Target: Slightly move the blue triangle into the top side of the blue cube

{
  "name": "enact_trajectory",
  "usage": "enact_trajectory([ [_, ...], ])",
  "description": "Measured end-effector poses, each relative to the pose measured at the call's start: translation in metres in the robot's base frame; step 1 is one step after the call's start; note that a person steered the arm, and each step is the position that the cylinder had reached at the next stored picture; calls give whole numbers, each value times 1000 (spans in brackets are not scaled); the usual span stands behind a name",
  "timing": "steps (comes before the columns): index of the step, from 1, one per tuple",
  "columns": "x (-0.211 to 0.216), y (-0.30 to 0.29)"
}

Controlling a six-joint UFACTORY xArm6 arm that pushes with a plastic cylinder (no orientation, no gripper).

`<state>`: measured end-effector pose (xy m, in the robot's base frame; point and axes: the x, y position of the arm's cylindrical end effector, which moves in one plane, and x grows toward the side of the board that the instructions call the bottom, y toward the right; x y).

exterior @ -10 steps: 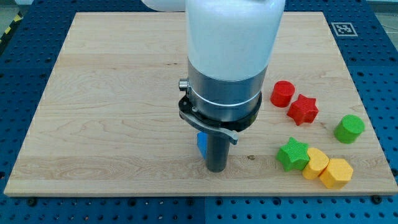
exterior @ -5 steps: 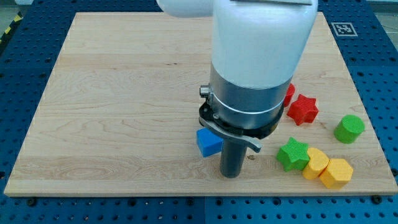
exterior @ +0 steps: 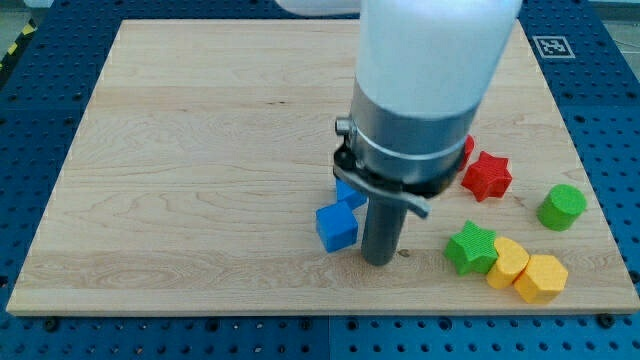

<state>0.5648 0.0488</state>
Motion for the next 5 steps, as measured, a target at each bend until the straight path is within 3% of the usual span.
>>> enact_trajectory([
  [5, -31, 23],
])
